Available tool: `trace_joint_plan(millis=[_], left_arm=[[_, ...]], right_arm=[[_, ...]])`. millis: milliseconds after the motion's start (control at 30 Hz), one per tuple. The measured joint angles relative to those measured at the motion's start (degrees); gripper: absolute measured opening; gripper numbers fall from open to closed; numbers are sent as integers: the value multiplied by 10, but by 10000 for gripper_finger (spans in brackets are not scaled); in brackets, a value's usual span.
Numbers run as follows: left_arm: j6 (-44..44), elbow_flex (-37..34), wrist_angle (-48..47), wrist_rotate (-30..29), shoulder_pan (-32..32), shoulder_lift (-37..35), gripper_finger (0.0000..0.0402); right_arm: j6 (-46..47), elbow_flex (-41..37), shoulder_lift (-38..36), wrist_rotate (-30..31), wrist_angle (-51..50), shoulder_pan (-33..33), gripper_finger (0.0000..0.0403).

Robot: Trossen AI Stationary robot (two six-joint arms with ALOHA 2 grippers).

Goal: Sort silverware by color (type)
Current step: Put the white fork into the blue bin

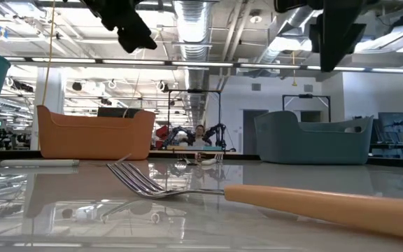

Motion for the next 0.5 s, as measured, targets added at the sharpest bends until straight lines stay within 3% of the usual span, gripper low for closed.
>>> trace_joint_plan(millis=[167, 500], left_arm=[[-11, -10, 5, -9, -7, 0, 181], [-56, -10, 17, -84, -6, 23, 181]], right_arm=[[-37, 0, 7, 0, -3, -11, 212], [-134, 0, -12, 1, -52, -45, 212]])
